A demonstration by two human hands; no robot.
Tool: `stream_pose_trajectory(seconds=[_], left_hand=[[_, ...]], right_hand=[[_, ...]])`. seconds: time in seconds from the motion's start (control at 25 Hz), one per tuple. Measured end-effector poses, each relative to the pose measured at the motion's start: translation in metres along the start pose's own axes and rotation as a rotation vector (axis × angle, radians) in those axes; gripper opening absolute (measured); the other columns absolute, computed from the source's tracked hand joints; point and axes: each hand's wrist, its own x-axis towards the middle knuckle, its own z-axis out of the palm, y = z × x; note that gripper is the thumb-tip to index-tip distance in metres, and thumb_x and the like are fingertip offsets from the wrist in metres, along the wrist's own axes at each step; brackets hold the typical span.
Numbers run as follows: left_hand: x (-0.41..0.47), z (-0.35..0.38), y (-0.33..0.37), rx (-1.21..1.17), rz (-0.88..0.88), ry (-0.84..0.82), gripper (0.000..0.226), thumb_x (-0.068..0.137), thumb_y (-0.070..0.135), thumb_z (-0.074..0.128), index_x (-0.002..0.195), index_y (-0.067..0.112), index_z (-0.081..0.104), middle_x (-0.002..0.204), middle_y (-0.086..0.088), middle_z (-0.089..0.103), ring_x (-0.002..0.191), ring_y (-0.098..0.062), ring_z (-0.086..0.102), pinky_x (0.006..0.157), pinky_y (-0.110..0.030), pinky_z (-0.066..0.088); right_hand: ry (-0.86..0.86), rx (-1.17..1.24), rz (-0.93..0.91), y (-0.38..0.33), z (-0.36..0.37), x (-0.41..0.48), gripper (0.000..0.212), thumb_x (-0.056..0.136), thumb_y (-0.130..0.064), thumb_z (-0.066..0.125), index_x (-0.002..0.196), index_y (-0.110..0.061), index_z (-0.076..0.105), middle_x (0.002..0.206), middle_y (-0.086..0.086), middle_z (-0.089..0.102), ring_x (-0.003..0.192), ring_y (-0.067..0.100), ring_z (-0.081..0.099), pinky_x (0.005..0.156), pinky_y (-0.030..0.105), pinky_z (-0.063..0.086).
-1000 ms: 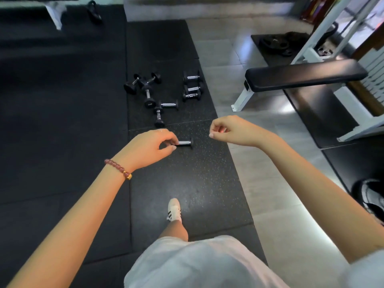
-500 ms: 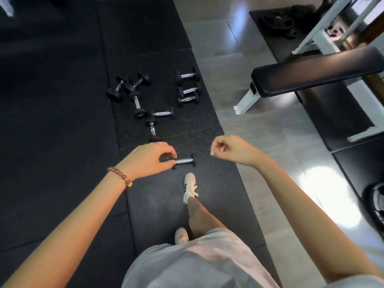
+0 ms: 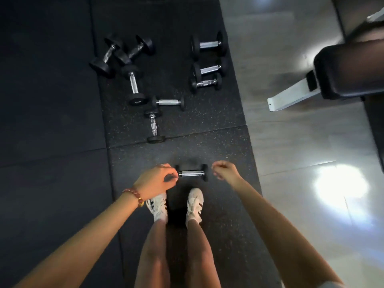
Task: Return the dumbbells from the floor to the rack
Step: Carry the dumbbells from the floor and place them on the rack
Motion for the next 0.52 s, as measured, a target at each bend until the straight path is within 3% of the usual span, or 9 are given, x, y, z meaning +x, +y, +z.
stream_pose_trajectory(seconds=[0.08,0.16,0.24,0.32,0.4,0.52], left_hand=[[0.064,0.045,-0.044,-0.001,-0.028,-0.06,0.021,0.09,0.033,0.055,0.107,0.027,0.064,0.113,0.012,0.057,0.066,0.002,0.046,0.062,-0.017,0.033],[0.126,0.1,-0.087,-0.015,-0.056,-0.101,0.025,0.088,0.031,0.058,0.111,0.024,0.063,0.118,0.009,0.057,0.076,-0.003,0.049,0.067,-0.019,0.035],[0.174,0.152,-0.121,0.007,-0.057,-0.118,0.031,0.086,0.028,0.062,0.116,0.021,0.061,0.121,0.005,0.058,0.094,-0.011,0.056,0.074,-0.02,0.038],[0.218,0.203,-0.147,0.097,-0.026,-0.117,0.039,0.084,0.027,0.062,0.122,0.019,0.058,0.122,0.002,0.059,0.109,-0.016,0.056,0.088,-0.024,0.041],[0.251,0.249,-0.162,0.241,0.013,-0.144,0.042,0.085,0.025,0.059,0.127,0.018,0.054,0.125,0.0,0.059,0.115,-0.018,0.054,0.099,-0.03,0.039],[0.288,0.304,-0.168,0.469,0.055,-0.204,0.05,0.089,0.019,0.052,0.137,0.011,0.041,0.132,-0.005,0.054,0.122,-0.021,0.05,0.108,-0.033,0.032]], right_hand=[[0.014,-0.123,0.042,0.039,0.035,0.081,0.025,0.086,-0.002,0.057,0.068,-0.019,0.057,0.069,0.005,0.058,0.066,0.018,0.054,0.067,0.027,0.047],[-0.01,-0.327,0.039,0.077,0.078,0.148,0.012,0.083,-0.006,0.058,0.092,-0.012,0.063,0.096,0.012,0.064,0.091,0.027,0.059,0.083,0.032,0.046],[-0.012,-0.549,-0.058,0.11,0.116,0.197,0.041,0.084,-0.006,0.056,0.125,-0.01,0.051,0.124,0.011,0.053,0.118,0.027,0.048,0.101,0.033,0.036],[0.018,-0.77,-0.206,0.131,0.145,0.244,0.055,0.086,-0.004,0.051,0.138,-0.011,0.038,0.136,0.008,0.043,0.133,0.026,0.034,0.114,0.032,0.02],[0.009,-0.936,-0.272,0.145,0.166,0.289,0.062,0.086,-0.004,0.053,0.143,-0.009,0.029,0.143,0.01,0.036,0.14,0.027,0.025,0.119,0.033,0.01],[-0.105,-1.096,-0.195,0.161,0.185,0.343,0.059,0.088,-0.008,0.056,0.141,-0.005,0.03,0.144,0.015,0.038,0.138,0.03,0.033,0.114,0.037,0.025]])
